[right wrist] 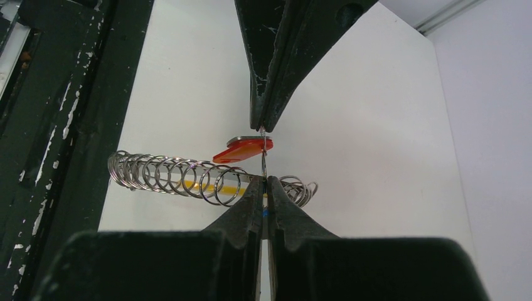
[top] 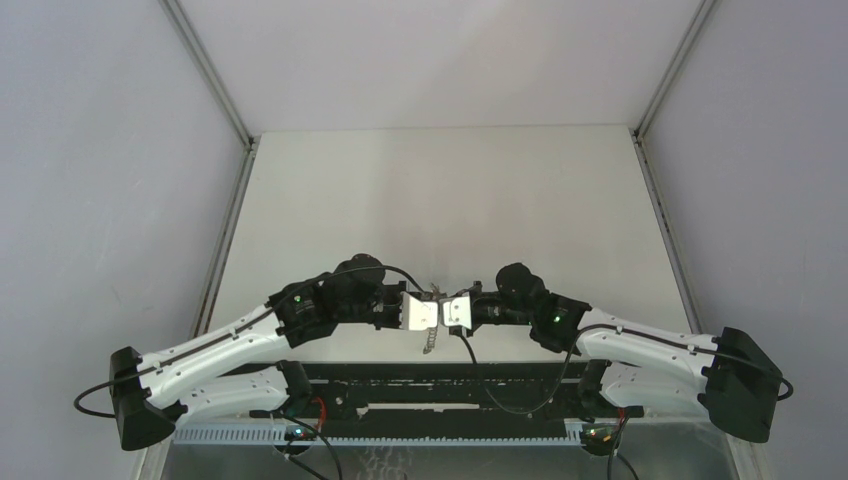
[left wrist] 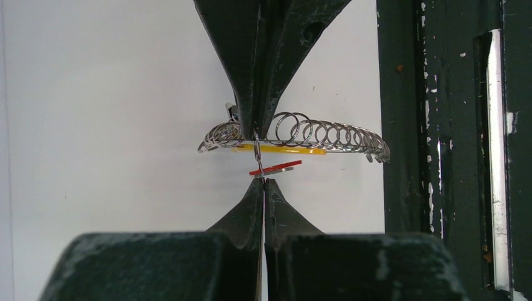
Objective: Put the keys on the keyring
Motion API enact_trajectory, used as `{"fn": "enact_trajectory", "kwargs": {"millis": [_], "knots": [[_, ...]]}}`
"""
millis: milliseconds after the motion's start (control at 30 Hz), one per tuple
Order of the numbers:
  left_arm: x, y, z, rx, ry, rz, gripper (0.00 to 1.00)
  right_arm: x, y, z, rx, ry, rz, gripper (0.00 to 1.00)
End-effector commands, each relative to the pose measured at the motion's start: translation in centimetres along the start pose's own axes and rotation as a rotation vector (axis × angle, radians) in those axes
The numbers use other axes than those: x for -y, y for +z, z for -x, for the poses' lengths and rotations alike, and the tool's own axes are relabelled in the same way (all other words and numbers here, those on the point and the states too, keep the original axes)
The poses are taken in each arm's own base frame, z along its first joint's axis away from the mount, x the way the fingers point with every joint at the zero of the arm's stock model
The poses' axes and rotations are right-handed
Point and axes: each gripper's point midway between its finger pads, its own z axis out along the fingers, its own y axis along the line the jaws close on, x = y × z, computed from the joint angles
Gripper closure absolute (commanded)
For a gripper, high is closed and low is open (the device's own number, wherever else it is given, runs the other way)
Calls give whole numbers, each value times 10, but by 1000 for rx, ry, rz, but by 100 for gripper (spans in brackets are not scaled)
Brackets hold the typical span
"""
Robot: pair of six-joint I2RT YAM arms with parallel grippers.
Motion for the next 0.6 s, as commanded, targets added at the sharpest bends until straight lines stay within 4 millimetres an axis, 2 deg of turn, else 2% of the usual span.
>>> {"fn": "enact_trajectory", "kwargs": {"millis": [0,567], "knots": [[-14,-9,36,104,13,34,100,26,1,44,119,-31,-57,100],[-12,-8,44,147,2,25,100,21,8,59,172,-39,-44,100]]}}
